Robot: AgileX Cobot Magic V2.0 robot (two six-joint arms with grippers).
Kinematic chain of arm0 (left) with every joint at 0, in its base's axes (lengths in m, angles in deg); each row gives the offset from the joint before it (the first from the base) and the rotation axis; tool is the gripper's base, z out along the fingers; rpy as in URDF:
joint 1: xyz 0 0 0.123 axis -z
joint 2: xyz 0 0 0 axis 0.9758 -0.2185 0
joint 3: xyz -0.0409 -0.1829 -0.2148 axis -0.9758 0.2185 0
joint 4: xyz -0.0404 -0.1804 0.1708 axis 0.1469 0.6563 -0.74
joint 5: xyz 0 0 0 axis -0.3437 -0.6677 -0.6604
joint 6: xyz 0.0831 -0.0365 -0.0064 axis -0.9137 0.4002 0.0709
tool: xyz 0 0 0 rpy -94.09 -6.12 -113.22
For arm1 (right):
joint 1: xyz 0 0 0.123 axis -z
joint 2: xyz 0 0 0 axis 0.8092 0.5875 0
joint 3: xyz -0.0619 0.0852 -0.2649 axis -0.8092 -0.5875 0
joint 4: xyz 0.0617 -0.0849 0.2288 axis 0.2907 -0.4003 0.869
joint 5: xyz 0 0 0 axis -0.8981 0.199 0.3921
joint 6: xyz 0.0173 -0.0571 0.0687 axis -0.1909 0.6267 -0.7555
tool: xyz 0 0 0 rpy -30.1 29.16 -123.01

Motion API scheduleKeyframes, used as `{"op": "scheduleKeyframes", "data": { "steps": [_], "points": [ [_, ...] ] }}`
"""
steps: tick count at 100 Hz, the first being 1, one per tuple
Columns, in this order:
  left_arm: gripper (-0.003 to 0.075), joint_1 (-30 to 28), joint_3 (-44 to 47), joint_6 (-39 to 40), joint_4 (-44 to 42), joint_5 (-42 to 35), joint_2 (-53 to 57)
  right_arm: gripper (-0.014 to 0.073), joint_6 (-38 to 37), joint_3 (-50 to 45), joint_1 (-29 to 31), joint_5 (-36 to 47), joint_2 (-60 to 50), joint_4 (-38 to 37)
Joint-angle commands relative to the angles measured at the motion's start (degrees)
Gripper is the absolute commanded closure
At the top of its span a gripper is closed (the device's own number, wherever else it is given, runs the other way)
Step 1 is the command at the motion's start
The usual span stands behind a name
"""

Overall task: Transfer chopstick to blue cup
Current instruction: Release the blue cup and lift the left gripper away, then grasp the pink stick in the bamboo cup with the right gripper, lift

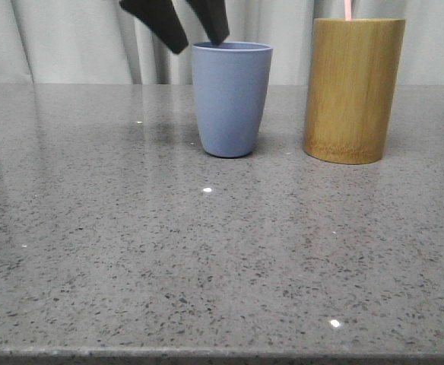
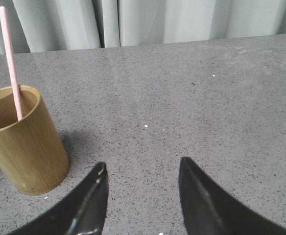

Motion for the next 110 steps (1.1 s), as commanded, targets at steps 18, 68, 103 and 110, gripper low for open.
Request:
{"op": "scheduleKeyframes", "data": {
  "steps": [18,68,103,110],
  "points": [
    [0.0338,0.47,-5.21,0.84,-2.49,1.30,4.99,0.0235,0.27,2.04,0.17,3.98,0.54,0.04],
    [0.0372,-1.70,8.87,5.47,-15.93,-1.46,21.12,0.0235,1.01,10.29,-9.16,1.10,10.79,0.04],
    [0.0372,-9.78,36.97,6.25,-16.16,-10.26,42.12,0.0235,1.01,23.23,-14.88,1.31,24.96,2.48],
    [0.0372,-11.13,42.45,6.25,-16.16,-12.87,46.78,0.0235,1.01,25.95,-15.12,1.31,27.96,3.37]
  ]
}}
